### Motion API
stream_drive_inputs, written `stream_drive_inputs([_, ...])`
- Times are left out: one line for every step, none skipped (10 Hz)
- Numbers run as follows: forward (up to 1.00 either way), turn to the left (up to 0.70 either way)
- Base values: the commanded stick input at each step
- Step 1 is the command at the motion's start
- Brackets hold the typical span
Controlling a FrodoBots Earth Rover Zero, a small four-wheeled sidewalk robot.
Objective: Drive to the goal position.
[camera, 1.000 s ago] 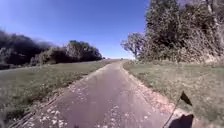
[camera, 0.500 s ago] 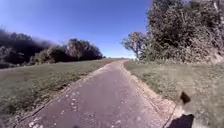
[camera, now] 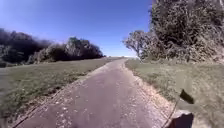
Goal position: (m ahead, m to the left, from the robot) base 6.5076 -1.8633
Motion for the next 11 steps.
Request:
stream_drive_inputs([0.70, -0.34])
stream_drive_inputs([0.70, -0.34])
stream_drive_inputs([0.70, -0.34])
stream_drive_inputs([0.70, -0.34])
stream_drive_inputs([0.70, -0.34])
stream_drive_inputs([0.70, -0.34])
stream_drive_inputs([0.70, -0.34])
stream_drive_inputs([0.70, -0.19])
stream_drive_inputs([0.70, -0.03])
stream_drive_inputs([0.70, -0.01])
stream_drive_inputs([0.70, 0.00])
